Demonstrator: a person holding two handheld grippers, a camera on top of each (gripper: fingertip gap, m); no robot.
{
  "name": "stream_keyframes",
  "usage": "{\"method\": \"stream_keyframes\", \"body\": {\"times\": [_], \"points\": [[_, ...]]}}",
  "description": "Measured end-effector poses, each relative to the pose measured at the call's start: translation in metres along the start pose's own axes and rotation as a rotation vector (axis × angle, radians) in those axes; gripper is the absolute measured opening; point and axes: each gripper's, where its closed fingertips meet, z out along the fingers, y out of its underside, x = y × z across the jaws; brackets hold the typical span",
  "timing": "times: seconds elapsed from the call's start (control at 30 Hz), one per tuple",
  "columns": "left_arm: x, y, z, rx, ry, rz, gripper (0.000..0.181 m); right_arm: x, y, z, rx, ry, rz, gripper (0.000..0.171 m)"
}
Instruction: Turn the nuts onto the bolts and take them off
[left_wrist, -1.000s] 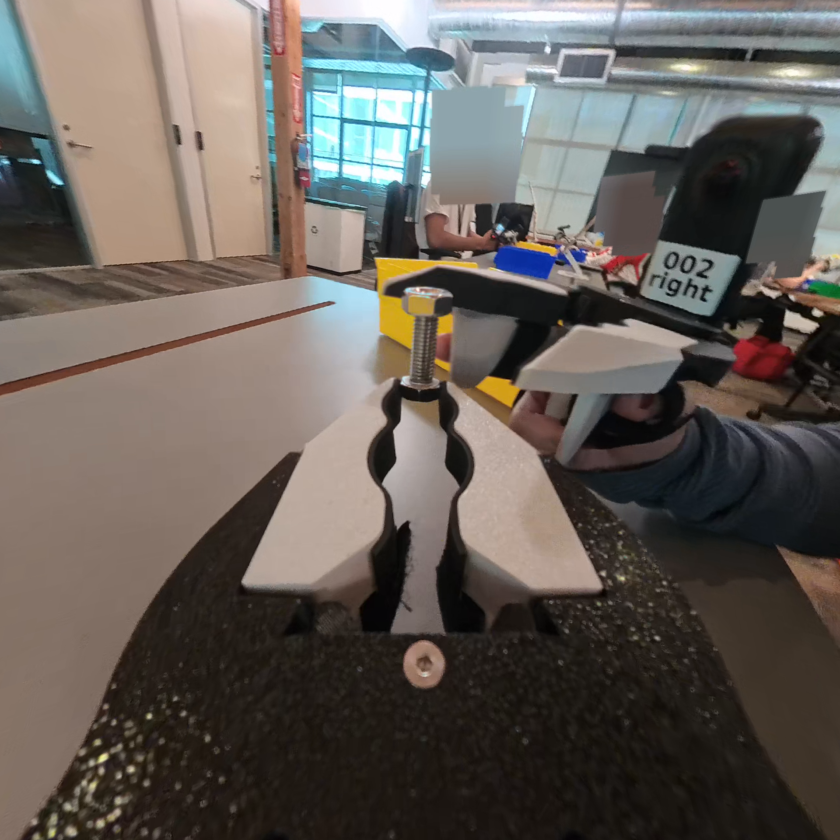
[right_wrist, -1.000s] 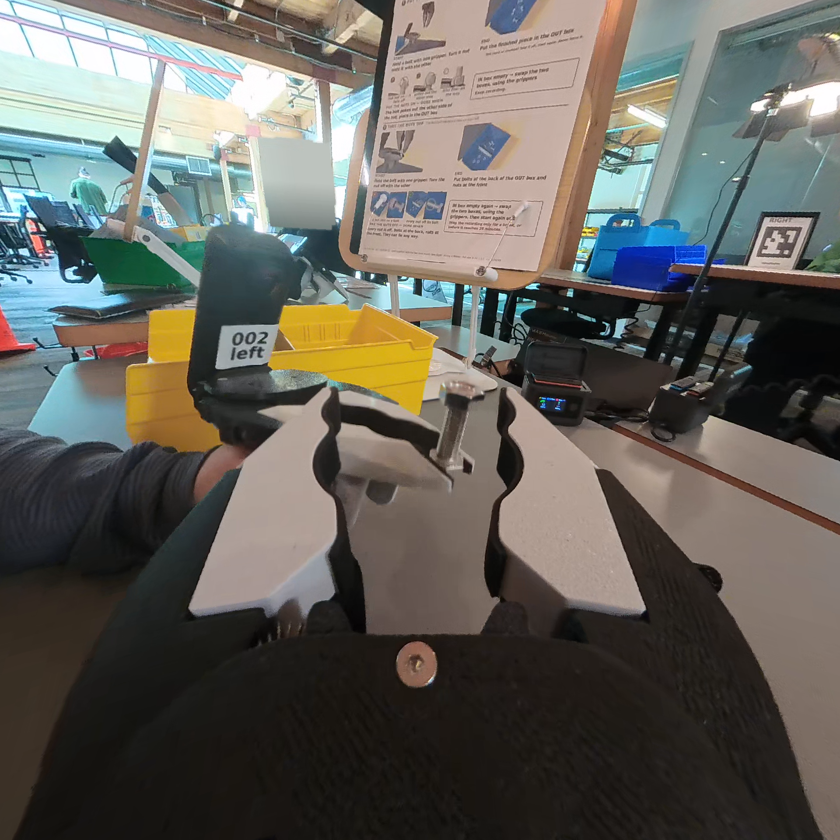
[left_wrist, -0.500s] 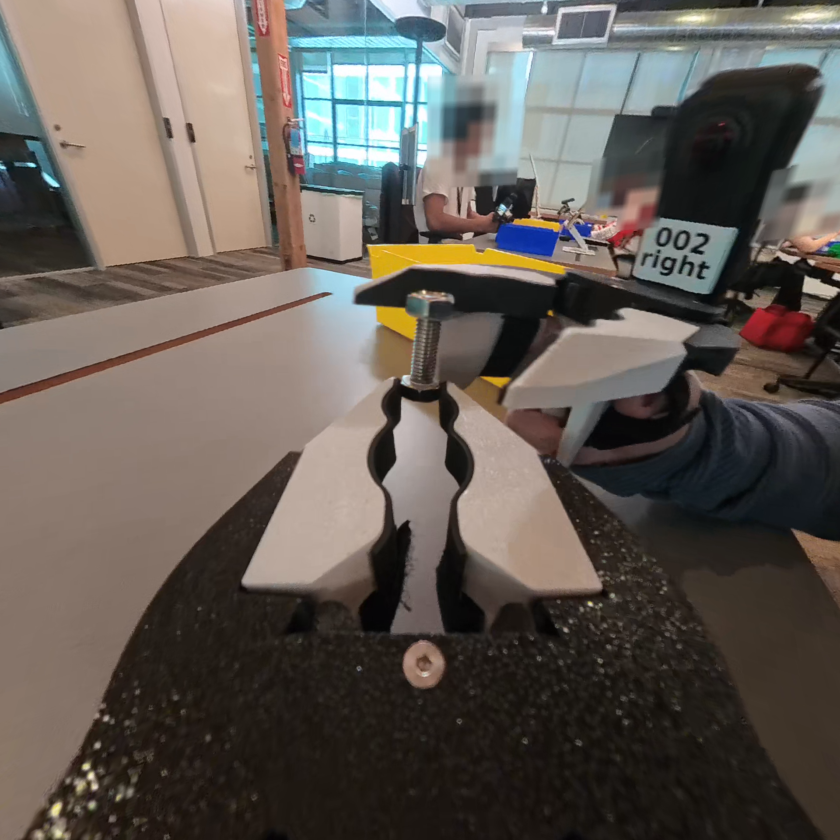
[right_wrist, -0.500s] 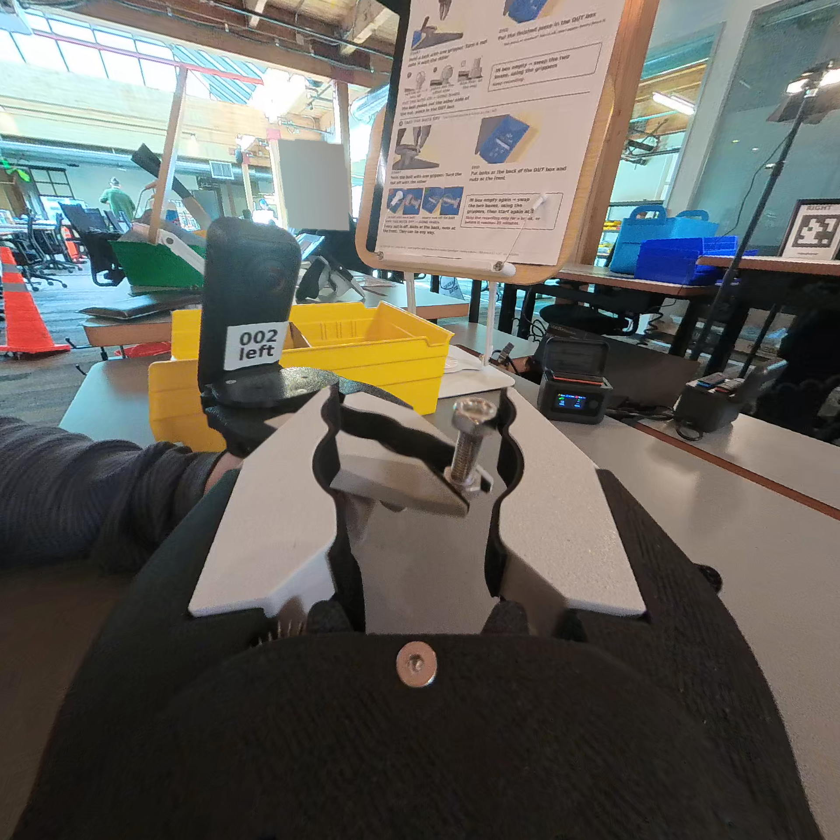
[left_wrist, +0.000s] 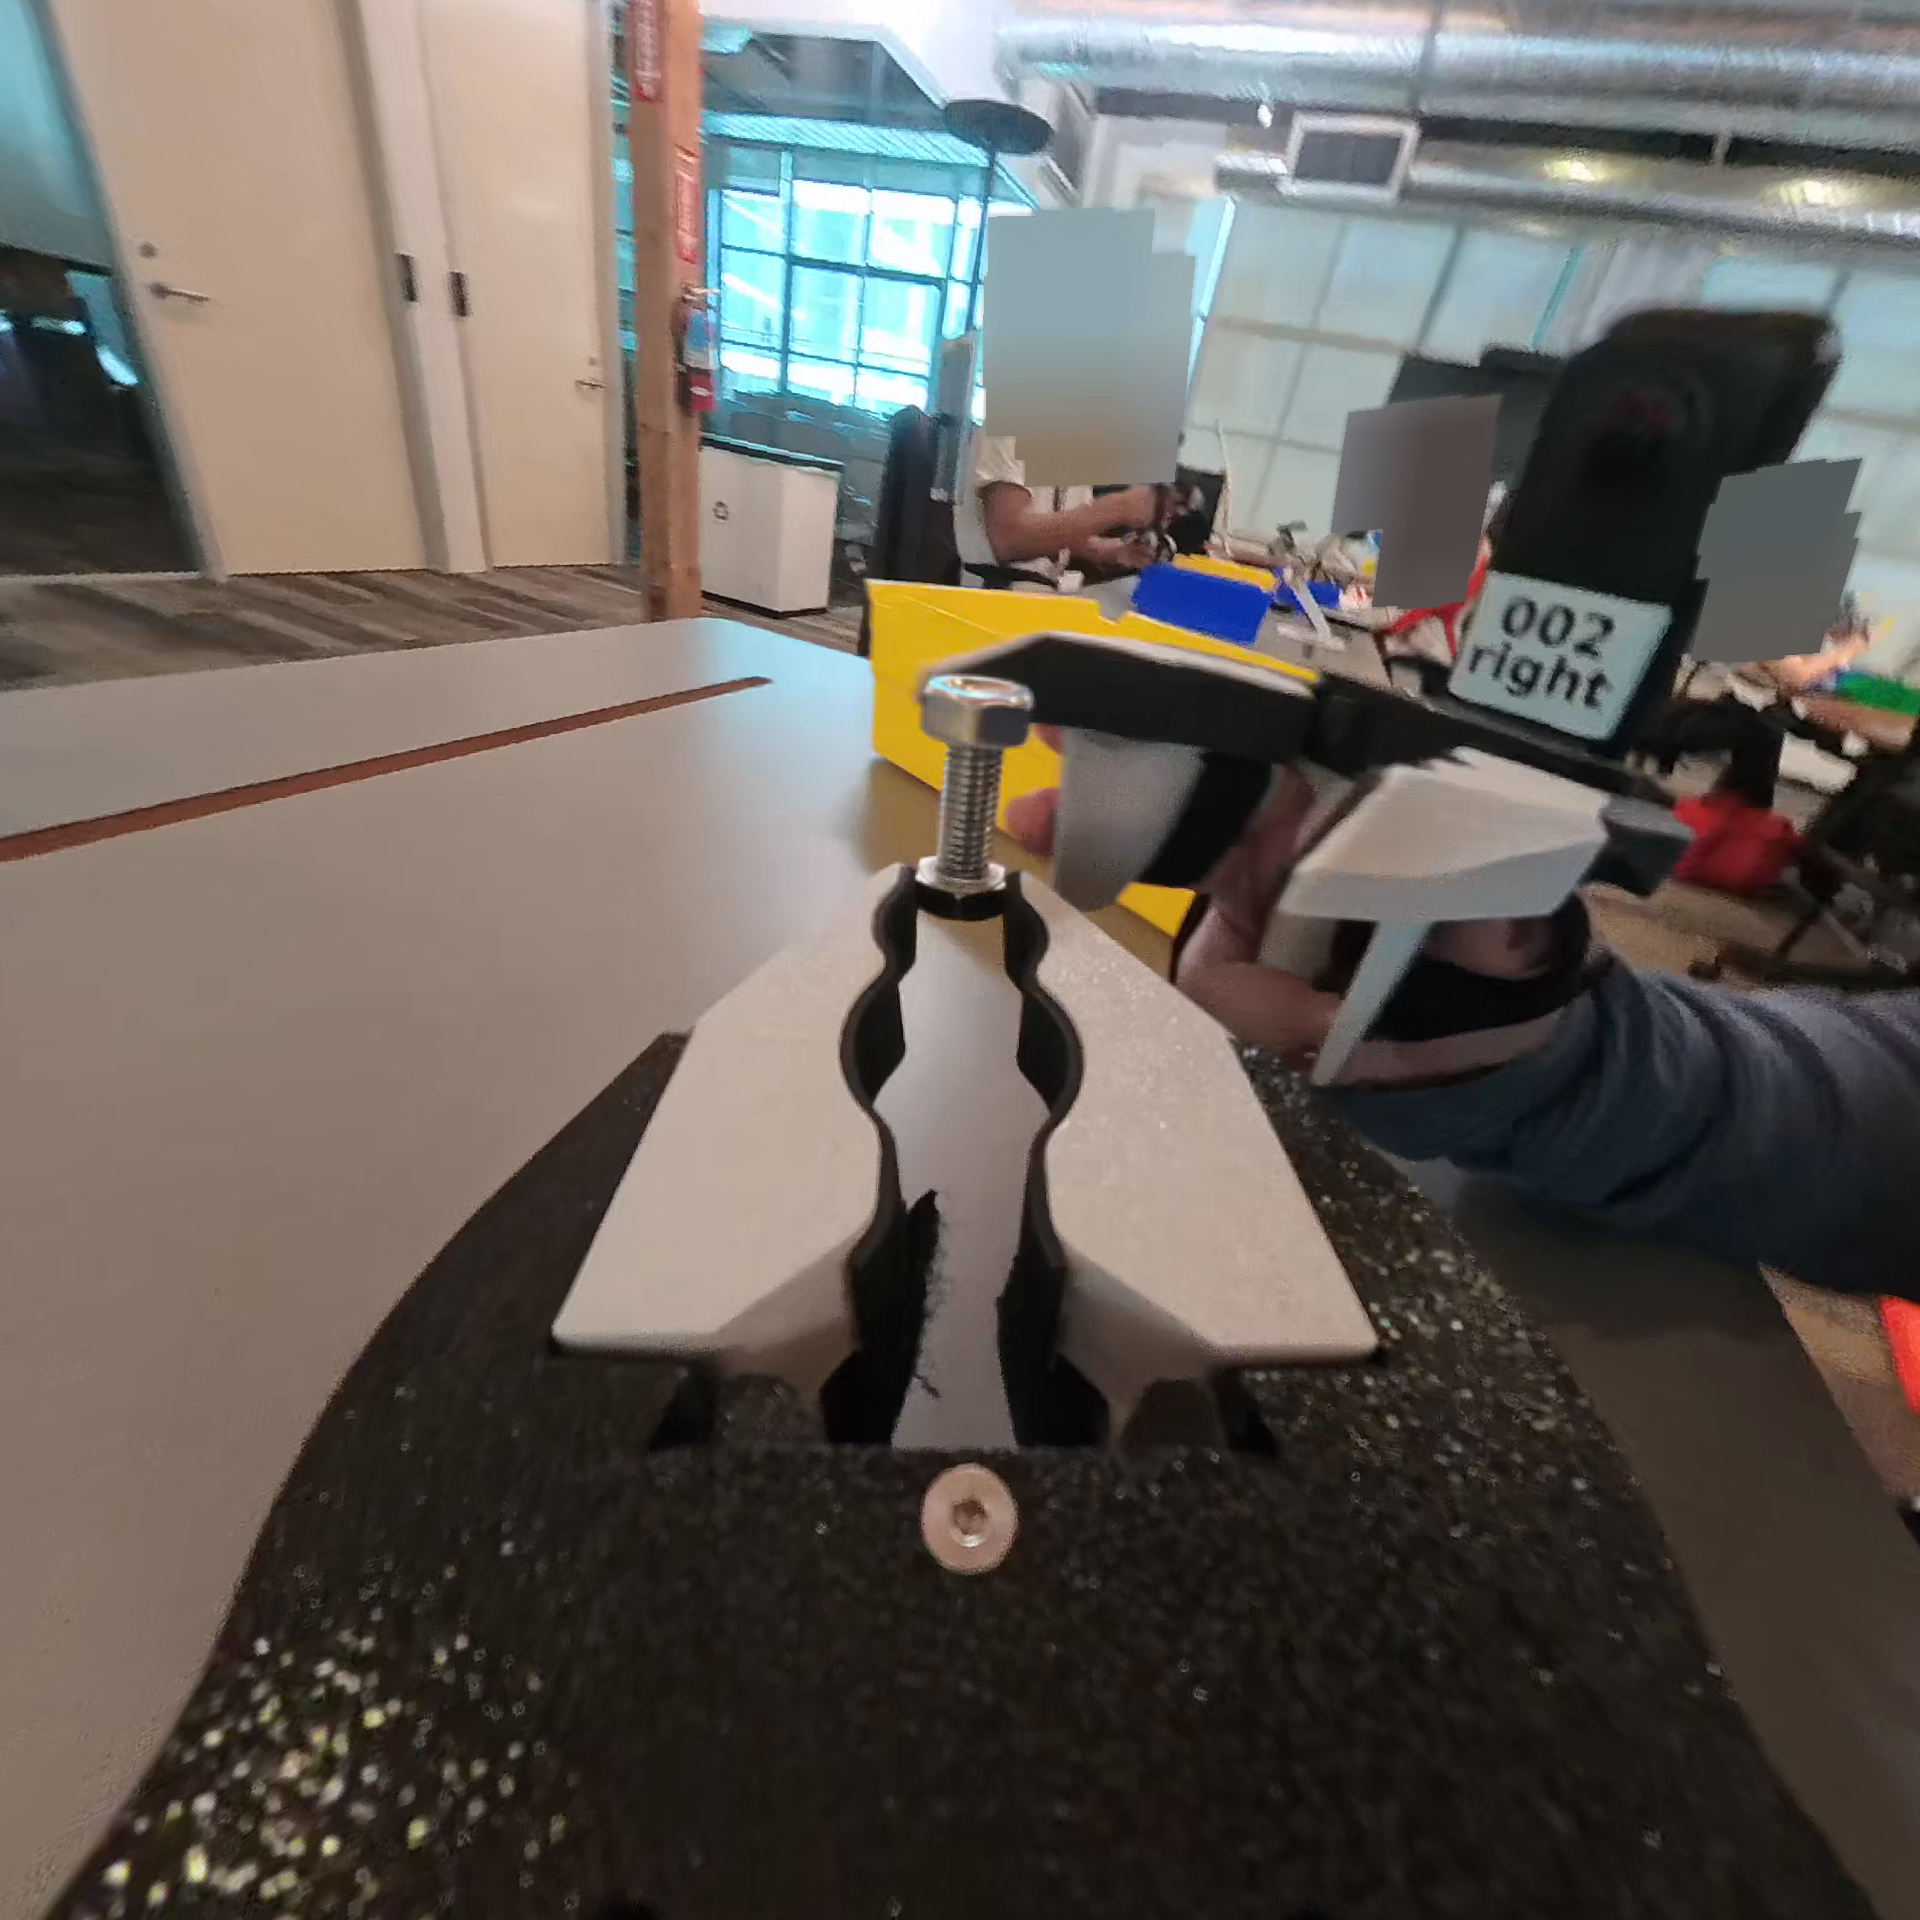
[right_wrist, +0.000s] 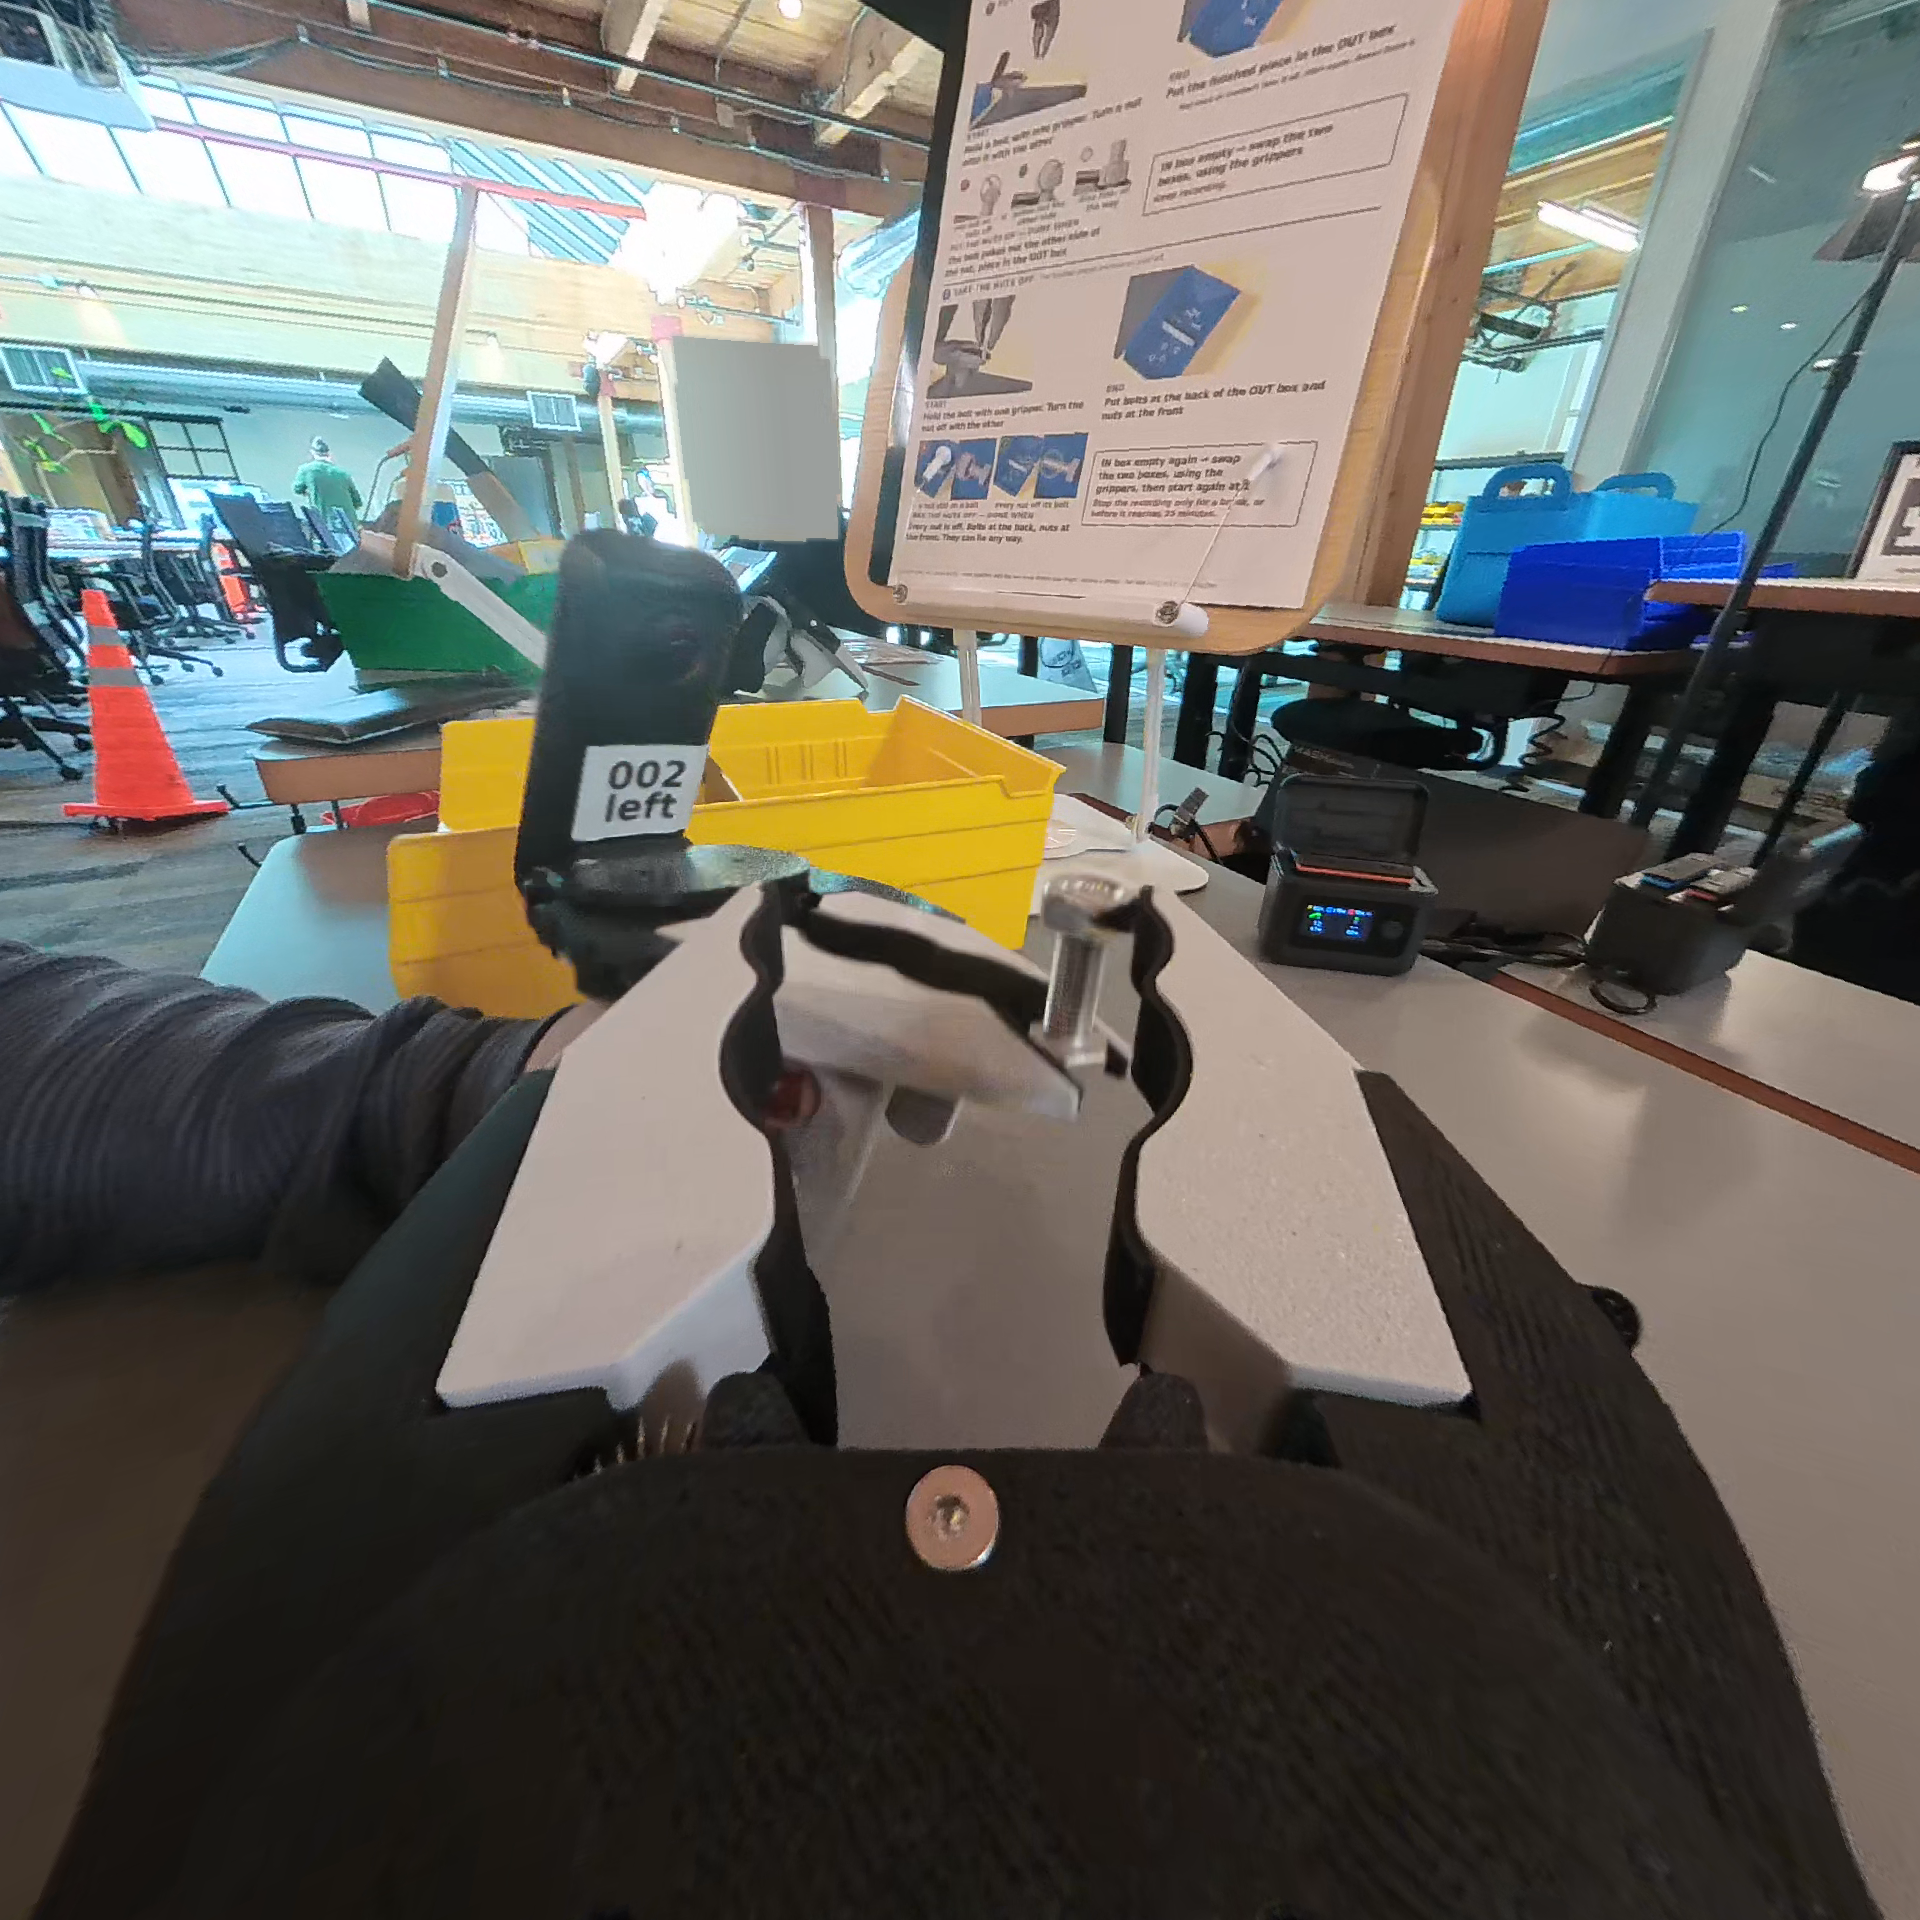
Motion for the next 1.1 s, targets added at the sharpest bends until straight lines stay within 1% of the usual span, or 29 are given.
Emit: {"method": "stream_keyframes", "body": {"times": [0.07,0.1,0.2,0.27,0.37,0.47,0.53,0.7,0.77,0.8,0.87,0.9,0.97,1.03,1.1], "points": [[-0.007,-0.002,-0.004,0.019,-0.004,-0.042,0.014,0.002,0.002,-0.001,0.001,-0.007,0.022,0.064],[-0.004,-0.002,-0.003,0.012,0.009,-0.032,0.014,0.004,0.004,0.0,-0.002,-0.001,0.034,0.064],[0.017,0.007,0.005,-0.043,0.081,0.045,0.014,0.005,0.003,0.0,0.007,0.009,0.031,0.067],[0.024,0.012,0.009,-0.072,0.093,0.08,0.014,0.001,0.003,0.001,0.008,-0.002,0.017,0.068],[0.013,0.007,0.005,-0.044,0.031,0.095,0.014,-0.002,0.004,0.002,-0.006,-0.014,0.007,0.068],[-0.007,-0.005,-0.005,0.018,-0.05,0.028,0.014,0.001,0.001,-0.001,0.011,-0.01,0.007,0.059],[-0.013,-0.007,-0.008,0.03,-0.051,0.0,0.014,0.004,0.001,-0.002,0.014,0.002,0.008,0.058],[0.019,0.004,0.004,-0.038,0.065,0.106,0.014,0.002,0.001,-0.001,0.013,0.003,-0.004,0.062],[0.024,0.008,0.007,-0.058,0.076,0.133,0.014,-0.001,0.003,0.0,0.005,-0.016,-0.002,0.061],[0.023,0.008,0.007,-0.059,0.067,0.131,0.014,-0.004,0.003,0.0,0.001,-0.028,-0.004,0.06],[0.015,0.005,0.004,-0.047,0.036,0.121,0.014,-0.003,0.003,0.001,-0.004,-0.018,-0.014,0.064],[0.006,0.003,0.002,-0.034,-0.01,0.104,0.014,-0.002,0.003,0.0,-0.005,-0.014,-0.014,0.063],[-0.009,-0.003,-0.005,-0.007,-0.059,0.033,0.014,0.001,0.001,-0.002,0.01,-0.012,0.003,0.058],[-0.016,-0.006,-0.009,0.011,-0.06,-0.011,0.014,0.005,-0.002,-0.003,0.03,0.005,0.023,0.057],[-0.007,-0.004,-0.006,-0.008,-0.029,0.02,0.014,0.006,-0.001,-0.003,0.028,0.014,0.023,0.059]]}}
